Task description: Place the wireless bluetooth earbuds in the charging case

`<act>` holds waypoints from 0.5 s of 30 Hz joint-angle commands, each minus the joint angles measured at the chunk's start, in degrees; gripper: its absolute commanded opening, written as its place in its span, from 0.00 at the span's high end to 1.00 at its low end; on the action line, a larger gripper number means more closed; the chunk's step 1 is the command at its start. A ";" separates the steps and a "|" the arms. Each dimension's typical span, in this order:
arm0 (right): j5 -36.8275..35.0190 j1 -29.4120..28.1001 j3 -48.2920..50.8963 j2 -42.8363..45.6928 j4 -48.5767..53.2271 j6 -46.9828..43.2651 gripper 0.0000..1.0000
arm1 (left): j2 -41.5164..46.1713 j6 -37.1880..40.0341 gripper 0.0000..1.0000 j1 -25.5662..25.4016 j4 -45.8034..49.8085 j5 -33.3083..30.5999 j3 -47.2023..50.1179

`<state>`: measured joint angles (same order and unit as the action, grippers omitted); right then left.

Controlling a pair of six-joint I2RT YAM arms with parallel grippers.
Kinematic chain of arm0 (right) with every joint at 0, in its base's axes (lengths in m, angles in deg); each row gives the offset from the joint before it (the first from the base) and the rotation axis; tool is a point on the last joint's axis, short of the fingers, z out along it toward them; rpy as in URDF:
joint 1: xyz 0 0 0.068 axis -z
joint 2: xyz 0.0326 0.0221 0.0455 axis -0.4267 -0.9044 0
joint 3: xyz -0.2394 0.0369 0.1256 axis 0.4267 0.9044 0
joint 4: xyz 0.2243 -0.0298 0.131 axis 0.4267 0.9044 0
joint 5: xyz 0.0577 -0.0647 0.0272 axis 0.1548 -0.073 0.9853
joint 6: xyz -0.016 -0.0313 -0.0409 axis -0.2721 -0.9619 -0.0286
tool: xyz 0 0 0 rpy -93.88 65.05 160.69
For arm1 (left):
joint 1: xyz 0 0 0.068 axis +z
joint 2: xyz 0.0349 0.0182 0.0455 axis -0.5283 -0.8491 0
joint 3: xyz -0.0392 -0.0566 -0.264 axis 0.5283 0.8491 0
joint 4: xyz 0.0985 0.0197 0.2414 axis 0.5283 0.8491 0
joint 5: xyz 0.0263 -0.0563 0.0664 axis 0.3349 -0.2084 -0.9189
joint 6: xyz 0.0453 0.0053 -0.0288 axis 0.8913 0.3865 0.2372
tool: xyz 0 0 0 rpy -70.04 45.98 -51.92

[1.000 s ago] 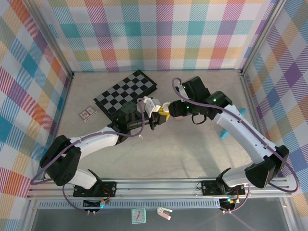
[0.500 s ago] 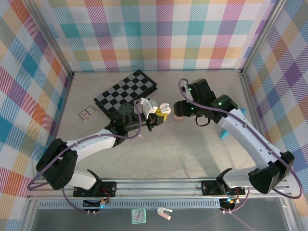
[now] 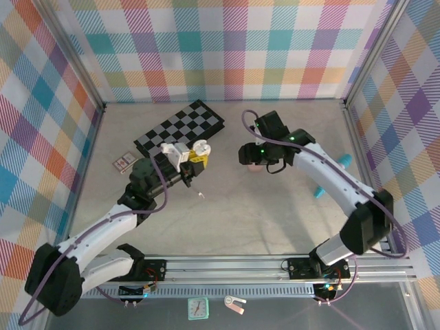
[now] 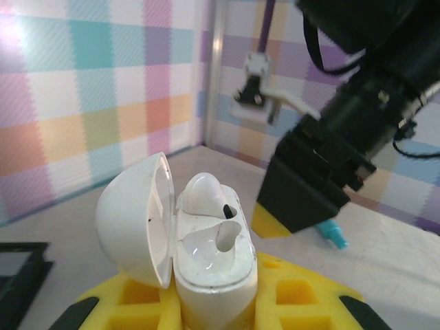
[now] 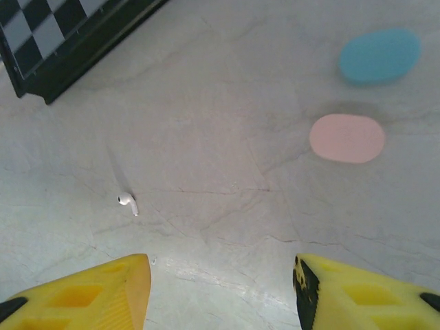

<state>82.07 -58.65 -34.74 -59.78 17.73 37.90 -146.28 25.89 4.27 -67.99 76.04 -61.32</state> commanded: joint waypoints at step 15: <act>6.76 -10.72 -15.54 -24.34 1.77 -2.88 0.43 | 20.31 -3.50 1.00 18.34 19.74 -19.73 5.16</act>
<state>86.72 -67.65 -47.42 -81.42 18.78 35.91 -126.43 24.34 21.32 -51.77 60.33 -57.04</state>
